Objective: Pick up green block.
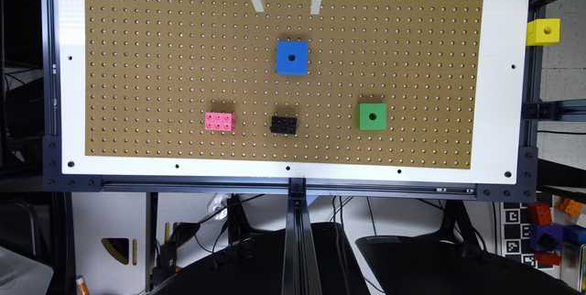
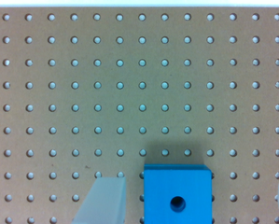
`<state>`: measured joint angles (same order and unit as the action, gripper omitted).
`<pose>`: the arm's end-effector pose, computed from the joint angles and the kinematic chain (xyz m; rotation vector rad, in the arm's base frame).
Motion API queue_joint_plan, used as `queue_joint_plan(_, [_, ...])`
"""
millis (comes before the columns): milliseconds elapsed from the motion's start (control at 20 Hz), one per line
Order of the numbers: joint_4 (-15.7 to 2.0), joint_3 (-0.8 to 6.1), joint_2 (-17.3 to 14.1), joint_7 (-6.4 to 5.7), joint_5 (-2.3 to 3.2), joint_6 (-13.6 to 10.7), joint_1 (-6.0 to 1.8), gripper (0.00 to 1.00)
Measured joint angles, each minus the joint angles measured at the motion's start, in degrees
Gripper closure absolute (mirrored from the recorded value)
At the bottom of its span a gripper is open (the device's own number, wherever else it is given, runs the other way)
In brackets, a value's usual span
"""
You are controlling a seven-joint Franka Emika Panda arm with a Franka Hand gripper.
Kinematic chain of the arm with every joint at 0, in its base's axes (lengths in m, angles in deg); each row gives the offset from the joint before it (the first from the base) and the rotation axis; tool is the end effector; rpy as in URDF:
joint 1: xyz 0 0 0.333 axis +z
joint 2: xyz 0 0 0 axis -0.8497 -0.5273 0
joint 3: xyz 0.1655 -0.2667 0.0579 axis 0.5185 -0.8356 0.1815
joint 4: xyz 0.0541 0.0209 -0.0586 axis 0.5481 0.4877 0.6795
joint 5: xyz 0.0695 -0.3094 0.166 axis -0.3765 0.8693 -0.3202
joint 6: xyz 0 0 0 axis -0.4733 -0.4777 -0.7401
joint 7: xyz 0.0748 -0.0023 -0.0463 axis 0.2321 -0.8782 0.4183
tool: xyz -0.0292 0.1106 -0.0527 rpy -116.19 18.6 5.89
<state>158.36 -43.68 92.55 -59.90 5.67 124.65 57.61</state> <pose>0.4070 -0.0038 0.3564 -2.8932 1.2127 -0.0231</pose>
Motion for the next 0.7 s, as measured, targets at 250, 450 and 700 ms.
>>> queue_joint_plan(250, [-0.67,1.44,-0.1,-1.19,-0.59,0.0,0.88,0.00])
queue_joint_plan(450, [-5.91,5.96,-4.1,-7.56,-1.15,0.0,3.58,0.00])
queue_joint_plan(700, [-16.88,7.89,-15.1,-9.33,-1.10,0.0,3.71,0.00])
